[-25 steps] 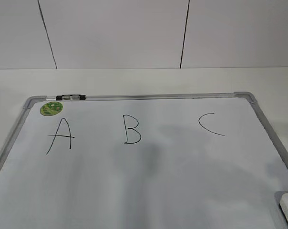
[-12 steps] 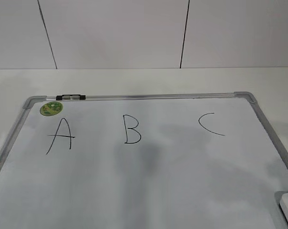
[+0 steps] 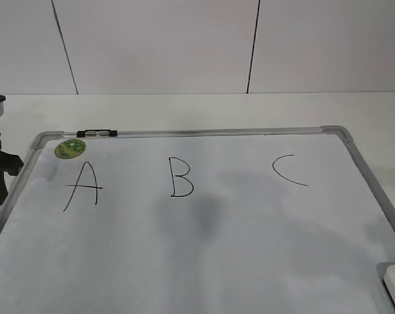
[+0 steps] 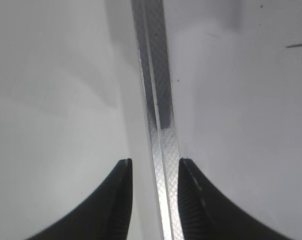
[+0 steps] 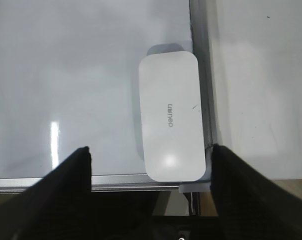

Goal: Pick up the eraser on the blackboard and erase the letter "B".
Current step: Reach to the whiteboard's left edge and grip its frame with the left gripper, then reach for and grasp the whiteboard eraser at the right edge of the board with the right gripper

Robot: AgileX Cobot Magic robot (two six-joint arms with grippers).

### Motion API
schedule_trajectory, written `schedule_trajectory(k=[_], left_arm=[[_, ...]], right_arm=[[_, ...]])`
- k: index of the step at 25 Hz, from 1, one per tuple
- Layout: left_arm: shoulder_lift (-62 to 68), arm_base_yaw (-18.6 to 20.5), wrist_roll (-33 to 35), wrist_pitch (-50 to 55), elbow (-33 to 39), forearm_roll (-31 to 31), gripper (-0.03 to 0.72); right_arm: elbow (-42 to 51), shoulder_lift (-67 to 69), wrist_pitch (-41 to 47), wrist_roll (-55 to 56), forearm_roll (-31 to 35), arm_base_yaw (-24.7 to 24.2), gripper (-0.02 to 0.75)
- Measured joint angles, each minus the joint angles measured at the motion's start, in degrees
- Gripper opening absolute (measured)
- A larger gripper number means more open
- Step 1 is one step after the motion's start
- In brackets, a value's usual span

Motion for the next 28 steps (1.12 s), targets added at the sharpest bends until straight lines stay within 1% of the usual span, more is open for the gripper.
schedule_trajectory(k=[8,13,18,25,28], left_arm=[[4.4,0.0,0.0,-2.4,0.0,0.0,0.238],[4.9,0.0,0.0,-2.5,0.0,0.0,0.231],[5.0,0.0,0.0,-2.5,0.0,0.0,0.174],[5.0,0.0,0.0,-2.5,0.0,0.0,0.141],[5.0,0.0,0.1,-2.5,0.0,-0.1,0.087]], right_arm=[[0.0,0.0,0.0,0.0,-1.0,0.0,0.572],[0.0,0.0,0.0,0.0,-1.0,0.0,0.572],[0.0,0.0,0.0,0.0,-1.0,0.0,0.572],[0.0,0.0,0.0,0.1,-1.0,0.0,0.572],[0.0,0.0,0.0,0.1,-1.0,0.0,0.572]])
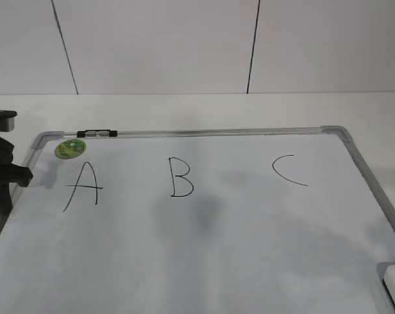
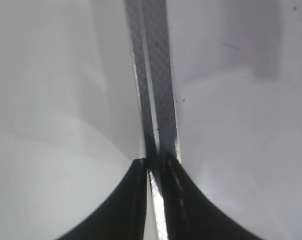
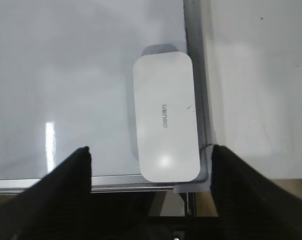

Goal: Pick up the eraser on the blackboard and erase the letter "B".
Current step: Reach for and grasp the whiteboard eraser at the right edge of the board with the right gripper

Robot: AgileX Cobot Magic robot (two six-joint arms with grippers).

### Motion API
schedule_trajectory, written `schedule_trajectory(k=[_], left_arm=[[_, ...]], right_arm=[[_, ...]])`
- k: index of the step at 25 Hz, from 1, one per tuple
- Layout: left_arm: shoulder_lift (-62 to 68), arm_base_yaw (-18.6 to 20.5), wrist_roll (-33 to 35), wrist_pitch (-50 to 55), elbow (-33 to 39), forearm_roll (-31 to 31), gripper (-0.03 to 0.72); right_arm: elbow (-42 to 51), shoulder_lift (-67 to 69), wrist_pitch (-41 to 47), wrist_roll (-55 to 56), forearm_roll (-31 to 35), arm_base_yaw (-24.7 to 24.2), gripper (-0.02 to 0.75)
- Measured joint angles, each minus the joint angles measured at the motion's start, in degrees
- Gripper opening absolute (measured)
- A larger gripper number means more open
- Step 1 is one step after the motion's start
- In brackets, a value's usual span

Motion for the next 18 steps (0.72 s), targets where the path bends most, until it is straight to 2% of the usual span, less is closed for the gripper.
schedule_trajectory(k=[5,18], left_arm=[[0.0,0.0,-0.6,0.0,-0.1,-0.6,0.022],[0.0,0.0,-0.7,0.0,-0.1,-0.7,0.019]], right_arm=[[0.0,0.1,0.0,0.0,-0.4,0.0,0.572],[0.2,9.7,-0.3,0.0,-0.2,0.0,0.584]])
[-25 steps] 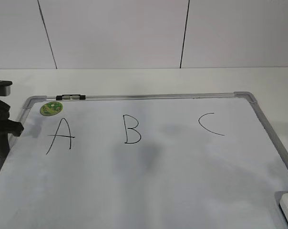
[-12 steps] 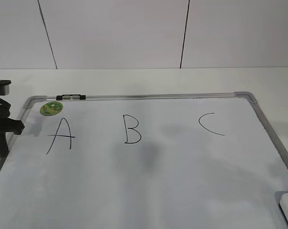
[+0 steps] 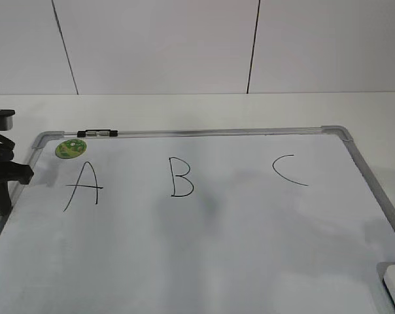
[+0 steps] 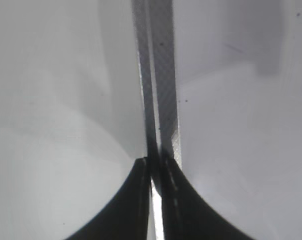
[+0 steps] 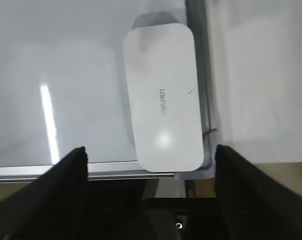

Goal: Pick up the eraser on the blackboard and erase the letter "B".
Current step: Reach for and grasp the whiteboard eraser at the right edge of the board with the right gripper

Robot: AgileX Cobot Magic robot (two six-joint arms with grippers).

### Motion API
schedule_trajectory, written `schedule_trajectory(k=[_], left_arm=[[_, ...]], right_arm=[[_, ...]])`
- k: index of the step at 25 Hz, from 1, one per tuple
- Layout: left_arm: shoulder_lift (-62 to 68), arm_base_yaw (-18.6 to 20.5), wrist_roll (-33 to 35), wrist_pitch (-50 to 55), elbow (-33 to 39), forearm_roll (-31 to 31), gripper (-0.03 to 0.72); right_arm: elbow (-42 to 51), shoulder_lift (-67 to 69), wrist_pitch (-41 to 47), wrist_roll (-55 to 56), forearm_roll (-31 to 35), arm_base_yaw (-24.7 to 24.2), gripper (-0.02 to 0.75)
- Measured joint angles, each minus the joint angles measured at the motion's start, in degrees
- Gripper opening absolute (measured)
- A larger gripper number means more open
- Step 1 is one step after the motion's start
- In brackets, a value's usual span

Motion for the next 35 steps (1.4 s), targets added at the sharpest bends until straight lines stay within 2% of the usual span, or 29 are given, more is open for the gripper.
schedule_trajectory(k=[3,7,16,21,35], left_arm=[[0.0,0.0,0.0,0.0,0.0,0.0,0.019],[0.0,0.0,0.0,0.0,0.0,0.0,0.019],[0.0,0.0,0.0,-0.1,0.0,0.0,0.019],[0.0,0.0,0.0,-0.1,0.0,0.0,0.019],[0.0,0.0,0.0,-0.2,0.0,0.0,0.019]], right_arm=[[0.9,1.0,-0.2,0.0,2.1,0.0,0.641],[4.3,1.2,-0.3,0.6,1.1,0.0,0.669],[6.3,2.7,-5.4,1.0,-0.2,0.0,0.669],[6.3,8.6,-11.0,1.0,-0.2,0.0,0.666],[6.3,21.5,-16.2,-1.8,0.1,0.0,0.659]])
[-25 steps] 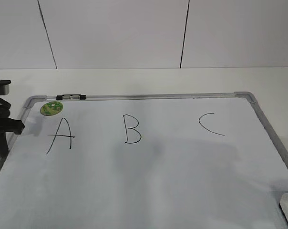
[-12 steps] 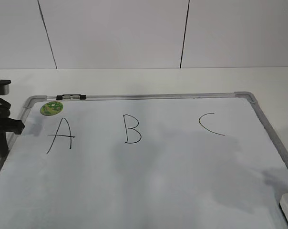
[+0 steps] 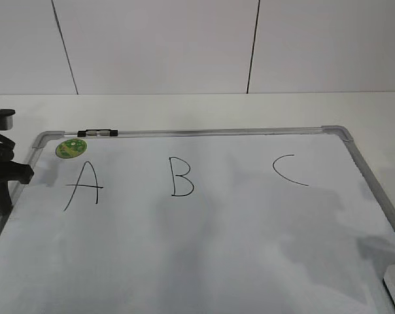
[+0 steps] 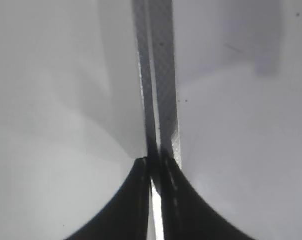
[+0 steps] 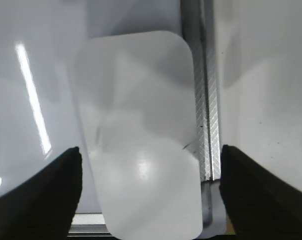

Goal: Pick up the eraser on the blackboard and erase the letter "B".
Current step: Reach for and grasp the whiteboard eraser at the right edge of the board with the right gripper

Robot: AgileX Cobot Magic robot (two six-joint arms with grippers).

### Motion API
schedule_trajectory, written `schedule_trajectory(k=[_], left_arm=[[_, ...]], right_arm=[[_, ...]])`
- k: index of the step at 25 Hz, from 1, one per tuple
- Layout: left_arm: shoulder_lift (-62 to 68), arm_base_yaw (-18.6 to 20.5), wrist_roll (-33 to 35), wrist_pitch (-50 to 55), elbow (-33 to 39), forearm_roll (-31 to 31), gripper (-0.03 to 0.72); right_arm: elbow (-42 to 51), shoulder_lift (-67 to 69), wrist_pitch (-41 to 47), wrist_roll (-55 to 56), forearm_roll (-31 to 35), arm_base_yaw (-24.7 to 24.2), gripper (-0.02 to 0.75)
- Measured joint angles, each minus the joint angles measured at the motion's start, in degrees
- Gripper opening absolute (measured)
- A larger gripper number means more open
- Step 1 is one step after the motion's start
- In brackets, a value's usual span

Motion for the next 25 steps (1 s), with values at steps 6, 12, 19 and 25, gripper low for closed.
schedule_trajectory(k=[6,12,19,25], left_arm=[[0.0,0.0,0.0,0.0,0.0,0.0,0.019],[0.0,0.0,0.0,-0.3,0.0,0.0,0.019],[0.0,0.0,0.0,-0.4,0.0,0.0,0.019],[0.0,0.0,0.0,-0.6,0.0,0.0,0.018]], right_arm=[[0.0,2.9,-1.2,-0.8,0.3,0.0,0.659],[0.0,4.9,-1.6,-1.6,0.5,0.0,0.658],[0.0,5.2,-1.9,-3.0,0.7,2.0,0.658],[0.0,5.3,-1.9,-3.0,0.1,2.4,0.657]])
